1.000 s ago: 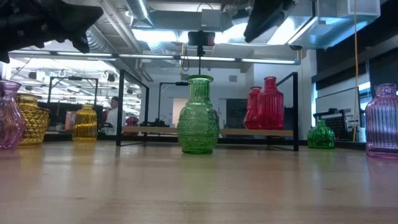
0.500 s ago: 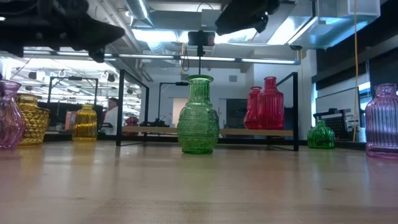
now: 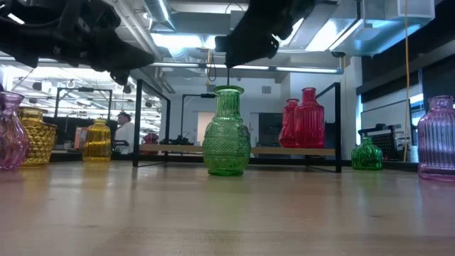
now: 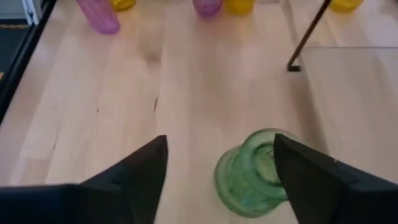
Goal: Sort vases onto shelf
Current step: Put the left green vase on the shelf
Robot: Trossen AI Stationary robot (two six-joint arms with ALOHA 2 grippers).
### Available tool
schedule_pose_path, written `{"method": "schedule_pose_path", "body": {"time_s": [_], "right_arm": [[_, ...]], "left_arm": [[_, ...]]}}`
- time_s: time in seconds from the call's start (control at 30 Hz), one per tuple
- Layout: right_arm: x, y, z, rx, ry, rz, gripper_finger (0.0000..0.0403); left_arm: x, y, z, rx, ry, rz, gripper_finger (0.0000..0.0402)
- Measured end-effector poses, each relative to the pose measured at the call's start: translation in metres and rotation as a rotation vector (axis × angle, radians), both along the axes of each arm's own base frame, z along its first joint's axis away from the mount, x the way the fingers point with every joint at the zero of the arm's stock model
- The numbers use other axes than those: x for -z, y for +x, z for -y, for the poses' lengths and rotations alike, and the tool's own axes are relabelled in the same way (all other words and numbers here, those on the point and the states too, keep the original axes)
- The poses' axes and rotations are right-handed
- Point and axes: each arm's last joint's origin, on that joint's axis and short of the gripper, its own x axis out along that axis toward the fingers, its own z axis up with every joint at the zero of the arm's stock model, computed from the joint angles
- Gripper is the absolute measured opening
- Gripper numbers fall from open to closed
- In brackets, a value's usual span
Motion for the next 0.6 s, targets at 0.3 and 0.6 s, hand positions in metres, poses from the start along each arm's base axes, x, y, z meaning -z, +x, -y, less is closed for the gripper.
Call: {"method": "schedule_pose_path", "body": {"time_s": [0.3,0.6], "right_arm": [[-0.026,0.018,0.01,-0.017,0.01,-0.105,0.028],[-0.016,0.024,-0.001,0.053,0.072,-0.265,0.0242]], "left_arm": [[-0.003,0.0,-0.001,-0.027,0.007,0.031,0.0001],[0.0,0.001,0.003,-0.004,-0.049,0.013,0.0001]]}}
